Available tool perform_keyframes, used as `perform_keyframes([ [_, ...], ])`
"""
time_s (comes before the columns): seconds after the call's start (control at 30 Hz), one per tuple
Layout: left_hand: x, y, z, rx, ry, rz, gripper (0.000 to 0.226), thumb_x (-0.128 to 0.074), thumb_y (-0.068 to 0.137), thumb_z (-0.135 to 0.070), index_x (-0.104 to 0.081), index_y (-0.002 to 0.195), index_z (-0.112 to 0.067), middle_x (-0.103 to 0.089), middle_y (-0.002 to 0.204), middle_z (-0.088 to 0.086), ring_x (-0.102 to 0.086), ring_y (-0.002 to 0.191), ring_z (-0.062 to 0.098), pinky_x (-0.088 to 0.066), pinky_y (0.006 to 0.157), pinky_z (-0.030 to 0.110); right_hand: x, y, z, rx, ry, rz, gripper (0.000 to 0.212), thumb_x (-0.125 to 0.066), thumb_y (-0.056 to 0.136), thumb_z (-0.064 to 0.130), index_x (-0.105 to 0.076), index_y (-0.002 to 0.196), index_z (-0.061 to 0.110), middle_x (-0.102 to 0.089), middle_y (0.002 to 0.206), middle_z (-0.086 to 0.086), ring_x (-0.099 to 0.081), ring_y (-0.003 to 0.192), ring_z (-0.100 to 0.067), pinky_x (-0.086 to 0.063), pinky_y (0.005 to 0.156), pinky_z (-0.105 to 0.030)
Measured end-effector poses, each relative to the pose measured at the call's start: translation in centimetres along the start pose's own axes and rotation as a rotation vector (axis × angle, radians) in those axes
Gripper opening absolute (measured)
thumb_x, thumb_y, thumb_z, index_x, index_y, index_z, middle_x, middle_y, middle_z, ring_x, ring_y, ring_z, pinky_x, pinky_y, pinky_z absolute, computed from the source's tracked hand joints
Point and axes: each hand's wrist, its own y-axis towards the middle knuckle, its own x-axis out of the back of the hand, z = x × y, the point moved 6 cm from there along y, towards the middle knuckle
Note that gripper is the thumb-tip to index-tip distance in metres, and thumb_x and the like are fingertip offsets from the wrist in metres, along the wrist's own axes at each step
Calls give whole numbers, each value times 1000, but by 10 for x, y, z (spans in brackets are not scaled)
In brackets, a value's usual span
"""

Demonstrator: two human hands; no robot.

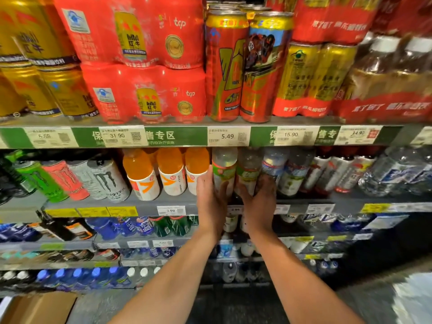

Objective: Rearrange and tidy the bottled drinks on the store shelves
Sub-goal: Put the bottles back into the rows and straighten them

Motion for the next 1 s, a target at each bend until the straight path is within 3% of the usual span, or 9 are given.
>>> perform_keyframes([
  [0.17, 9, -19, 1, 108, 113, -109, 57, -72, 90, -32, -48, 139, -16, -53, 128, -1, -51, 123, 15, -45, 106, 37, 16, -11, -9, 8, -2, 44, 57, -76, 84, 35, -53, 125, 4, -60, 120, -14, -58, 112, -31, -50, 92, -39],
  [0.27, 0, -37, -10, 94, 135, -125, 52, -72, 90, -32, -51, 132, -11, -54, 122, 0, -52, 116, 11, -42, 101, 22, 33, -19, -23, 5, 41, 87, 45, -75, 86, 26, -55, 120, 4, -61, 112, -13, -59, 103, -29, -43, 85, -28],
  [0.43, -28, -72, -16, 39, 223, -53, 44, -72, 92, -30, -54, 129, -13, -51, 115, -6, -52, 109, 8, -41, 95, 16, 67, -18, -79, -86, 85, 187, 29, -68, 90, 35, -59, 107, 13, -63, 104, -7, -60, 93, -23, -49, 80, -34],
  [0.57, -58, -121, -6, 23, 279, -51, 33, -71, 91, -24, -57, 117, -10, -50, 111, -3, -49, 105, 8, -36, 95, 11, 83, -36, -154, -196, 49, 221, 25, -69, 90, 34, -55, 98, 14, -57, 95, 0, -53, 82, -12, -40, 67, -21],
  [0.67, -94, -157, 20, 119, 283, 3, 30, -71, 91, -26, -58, 113, -10, -54, 111, 2, -49, 107, 10, -33, 95, 10, 83, -52, -203, -191, -81, 196, 47, -52, 96, 52, -63, 105, 7, -66, 99, -8, -65, 86, -23, -53, 72, -33],
  [0.8, -145, -185, 63, 244, 203, 51, 32, -71, 90, -30, -62, 113, -11, -61, 110, -3, -59, 106, 14, -46, 92, 22, 73, -44, -247, -249, -75, 141, 36, -70, 86, 33, -63, 98, 0, -66, 96, -17, -63, 91, -35, -43, 76, -32],
  [0.9, -176, -186, 95, 332, 136, -21, 33, -74, 88, -30, -64, 112, -11, -65, 109, -1, -62, 103, 15, -51, 94, 30, 53, -27, -275, -224, -132, 118, 38, -73, 85, 29, -65, 105, -2, -66, 106, -19, -61, 103, -36, -40, 86, -28],
  [0.93, -184, -183, 104, 356, 123, -64, 34, -75, 87, -29, -64, 113, -11, -64, 108, -2, -61, 101, 13, -51, 94, 28, 45, -23, -282, -207, -153, 121, 42, -72, 86, 31, -64, 109, -3, -65, 109, -21, -61, 106, -36, -41, 90, -30],
  [1.0, -193, -174, 122, 392, 113, -160, 41, -78, 84, -25, -62, 117, -8, -60, 111, 0, -54, 98, 5, -43, 91, 9, 28, -15, -297, -187, -134, 128, 49, -68, 88, 37, -63, 115, -2, -65, 113, -21, -60, 108, -35, -42, 92, -32],
])
